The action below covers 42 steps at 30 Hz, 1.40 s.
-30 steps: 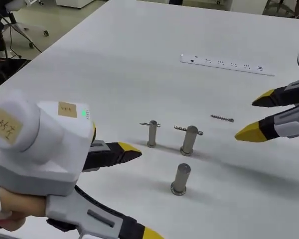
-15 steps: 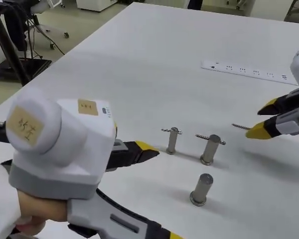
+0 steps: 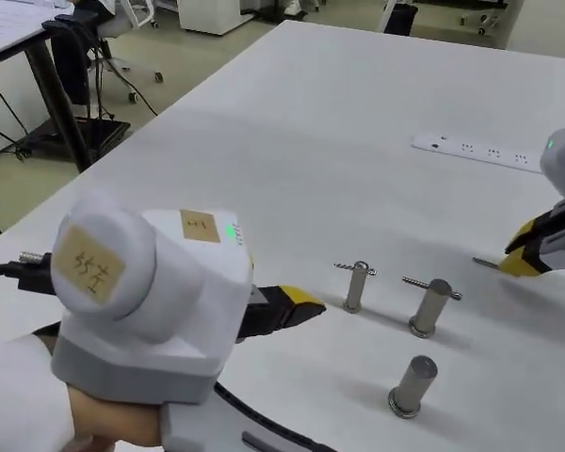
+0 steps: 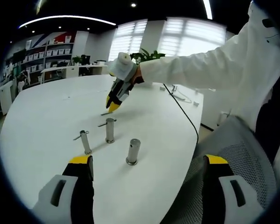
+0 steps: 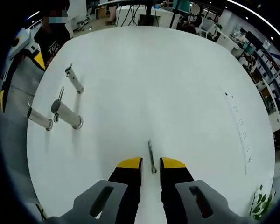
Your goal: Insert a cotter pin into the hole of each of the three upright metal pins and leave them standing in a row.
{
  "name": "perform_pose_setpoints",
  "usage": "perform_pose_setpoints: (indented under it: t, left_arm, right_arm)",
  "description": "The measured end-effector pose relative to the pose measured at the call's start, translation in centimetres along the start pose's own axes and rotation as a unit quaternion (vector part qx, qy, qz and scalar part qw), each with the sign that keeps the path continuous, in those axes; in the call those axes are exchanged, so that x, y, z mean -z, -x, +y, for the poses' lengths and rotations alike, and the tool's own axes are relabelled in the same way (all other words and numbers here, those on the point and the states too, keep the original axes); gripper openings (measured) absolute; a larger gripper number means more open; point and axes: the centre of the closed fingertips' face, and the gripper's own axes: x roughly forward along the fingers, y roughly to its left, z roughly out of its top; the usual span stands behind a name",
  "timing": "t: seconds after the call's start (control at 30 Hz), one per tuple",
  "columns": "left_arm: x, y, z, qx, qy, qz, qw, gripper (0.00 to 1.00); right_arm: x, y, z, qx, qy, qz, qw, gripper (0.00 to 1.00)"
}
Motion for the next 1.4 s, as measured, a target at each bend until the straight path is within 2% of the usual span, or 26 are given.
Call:
perform_pose_setpoints:
  t: [0.1, 0.23, 0.57, 0.63, 0.7, 0.97, 1.17, 1.23, 1.3, 1.4]
  left_arm:
    - [-0.1, 0.1, 0.2, -0.003, 0.002, -0.002, 1.0000, 0.97]
    - [-0.2, 0.3, 0.4, -0.006, 0.002, -0.003, 1.0000, 0.96]
    - [-0.2, 0.6, 0.6, -0.013, 0.005, -0.002, 0.9999, 0.96]
    - [-0.2, 0.6, 0.6, -0.013, 0.002, 0.001, 0.9999, 0.95]
    - [-0.3, 0.6, 0.6, -0.012, 0.002, 0.002, 0.9999, 0.95]
    - [-0.5, 0.6, 0.8, -0.012, 0.000, 0.006, 0.9999, 0.95]
    - [-0.5, 0.7, 0.9, -0.017, 0.002, 0.006, 0.9998, 0.94]
    - [-0.3, 0.8, 0.8, -0.013, 0.010, 0.008, 0.9998, 0.92]
    - [-0.5, 0.9, 0.9, -0.016, 0.016, 0.000, 0.9997, 0.91]
    - [-0.7, 1.0, 1.0, -0.018, 0.020, -0.004, 0.9996, 0.90]
  right_arm:
    - [-0.1, -0.2, 0.1, -0.008, 0.001, 0.004, 1.0000, 0.06]
    - [0.2, -0.5, -0.2, -0.007, 0.012, 0.023, 0.9996, 0.03]
    - [1.3, -1.3, -0.3, -0.021, 0.038, 0.061, 0.9972, 0.03]
    - [1.0, -1.3, -0.4, -0.023, 0.036, 0.063, 0.9971, 0.03]
    - [1.1, -1.3, -0.2, -0.030, 0.047, 0.070, 0.9960, 0.01]
    - [1.1, -1.5, -0.1, -0.059, 0.049, 0.098, 0.9923, 0.00]
    - [1.2, -1.6, -0.2, -0.072, 0.064, 0.111, 0.9892, 0.00]
    - [1.2, -1.6, -0.3, -0.074, 0.058, 0.115, 0.9889, 0.00]
    - [1.2, -1.6, -0.3, -0.073, 0.040, 0.124, 0.9888, 0.00]
    - [1.3, -1.7, -0.3, -0.079, 0.059, 0.133, 0.9863, 0.00]
